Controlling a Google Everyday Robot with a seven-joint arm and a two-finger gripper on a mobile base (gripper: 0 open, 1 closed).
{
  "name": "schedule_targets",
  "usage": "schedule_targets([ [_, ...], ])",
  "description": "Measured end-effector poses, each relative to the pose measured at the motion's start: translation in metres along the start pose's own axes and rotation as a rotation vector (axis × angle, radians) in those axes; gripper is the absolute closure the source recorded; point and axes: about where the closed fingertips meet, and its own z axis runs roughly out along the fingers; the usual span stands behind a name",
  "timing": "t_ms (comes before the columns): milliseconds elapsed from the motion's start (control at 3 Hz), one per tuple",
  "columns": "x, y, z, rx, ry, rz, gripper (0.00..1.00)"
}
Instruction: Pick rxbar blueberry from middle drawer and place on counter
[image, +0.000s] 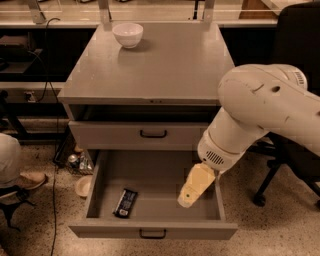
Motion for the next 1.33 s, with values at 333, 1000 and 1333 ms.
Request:
schedule_targets([
  [333,-0.001,0.000,0.003,-0.003,0.002,0.005,0.00],
  [1000,-0.004,0.000,0.036,-0.020,0.037,0.073,0.00],
  [1333,-0.004,-0.001,0.036,-0.024,0.032,0.083,0.00],
])
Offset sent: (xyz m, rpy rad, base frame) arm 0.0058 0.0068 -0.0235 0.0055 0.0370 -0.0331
